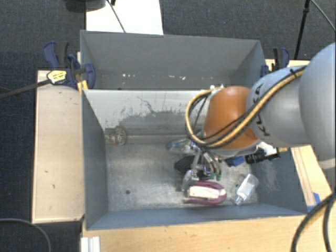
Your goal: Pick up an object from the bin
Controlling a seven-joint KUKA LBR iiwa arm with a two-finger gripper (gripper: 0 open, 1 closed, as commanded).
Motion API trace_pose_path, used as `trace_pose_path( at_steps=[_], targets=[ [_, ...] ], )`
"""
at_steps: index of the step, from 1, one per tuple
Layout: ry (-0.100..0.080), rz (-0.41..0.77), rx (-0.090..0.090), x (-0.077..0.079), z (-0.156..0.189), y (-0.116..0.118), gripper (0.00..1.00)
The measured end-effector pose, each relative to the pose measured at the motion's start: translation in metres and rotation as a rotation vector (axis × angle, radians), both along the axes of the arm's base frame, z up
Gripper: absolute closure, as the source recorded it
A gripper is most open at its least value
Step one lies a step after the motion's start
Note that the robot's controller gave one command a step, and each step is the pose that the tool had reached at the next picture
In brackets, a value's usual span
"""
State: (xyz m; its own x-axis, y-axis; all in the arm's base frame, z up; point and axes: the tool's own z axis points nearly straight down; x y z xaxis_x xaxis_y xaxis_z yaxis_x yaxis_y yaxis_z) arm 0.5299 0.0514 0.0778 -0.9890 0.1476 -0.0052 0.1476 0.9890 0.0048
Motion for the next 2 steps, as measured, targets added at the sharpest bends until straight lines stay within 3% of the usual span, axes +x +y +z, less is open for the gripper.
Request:
trace_pose_path(
  at_steps=[1,2],
  targets=[
    [0.001,0.001,-0.002,-0.001,0.000,0.002,1.00],
    [-0.004,0.088,-0.004,0.003,0.124,0.008,1.00]
  ],
)
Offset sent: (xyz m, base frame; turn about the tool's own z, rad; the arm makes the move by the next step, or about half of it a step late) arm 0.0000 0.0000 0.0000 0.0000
